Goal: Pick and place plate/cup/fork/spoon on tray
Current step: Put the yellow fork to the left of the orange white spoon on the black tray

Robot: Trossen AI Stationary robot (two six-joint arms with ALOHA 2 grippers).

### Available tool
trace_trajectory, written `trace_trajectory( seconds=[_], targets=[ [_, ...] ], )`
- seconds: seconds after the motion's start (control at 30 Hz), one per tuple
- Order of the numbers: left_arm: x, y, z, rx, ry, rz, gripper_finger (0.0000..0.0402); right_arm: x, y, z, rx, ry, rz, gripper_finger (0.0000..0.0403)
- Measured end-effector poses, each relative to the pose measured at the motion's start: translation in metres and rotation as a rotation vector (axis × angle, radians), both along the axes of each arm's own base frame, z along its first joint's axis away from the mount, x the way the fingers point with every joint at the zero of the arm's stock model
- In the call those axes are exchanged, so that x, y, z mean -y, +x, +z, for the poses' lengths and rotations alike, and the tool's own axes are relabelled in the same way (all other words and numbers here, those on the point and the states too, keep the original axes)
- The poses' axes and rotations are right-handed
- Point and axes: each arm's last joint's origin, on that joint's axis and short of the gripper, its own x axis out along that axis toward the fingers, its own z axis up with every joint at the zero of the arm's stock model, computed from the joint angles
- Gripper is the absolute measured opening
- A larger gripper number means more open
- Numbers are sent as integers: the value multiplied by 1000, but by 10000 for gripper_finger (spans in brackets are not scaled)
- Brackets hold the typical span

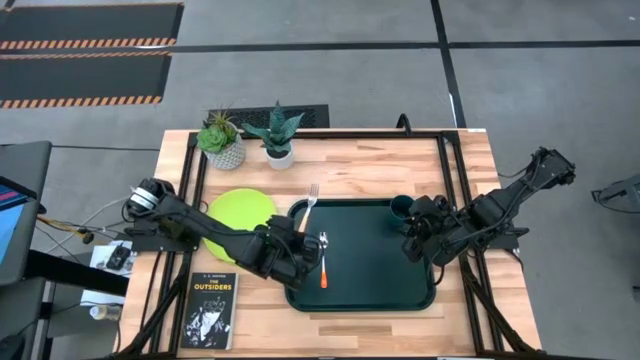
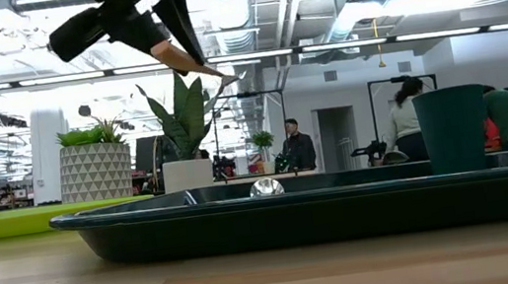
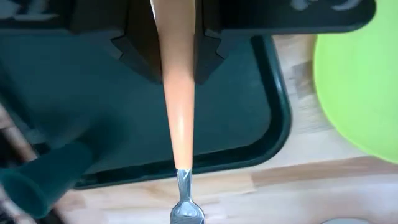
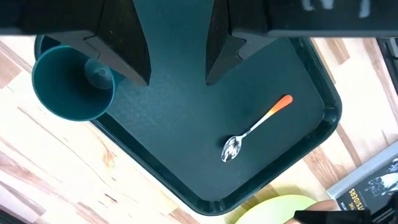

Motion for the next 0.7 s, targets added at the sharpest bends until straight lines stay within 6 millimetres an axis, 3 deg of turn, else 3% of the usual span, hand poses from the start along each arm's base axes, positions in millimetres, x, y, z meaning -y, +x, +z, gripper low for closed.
trace_trajectory(
  seconds=[0.33, 0.7],
  targets=[
    [16, -5, -4, 52, -10, 31, 53, 0, 0, 0, -6, -10, 8, 177],
    [36, 16, -53, 17, -93, 42, 53, 0, 1, 0, 4, -3, 7, 177]
  ],
)
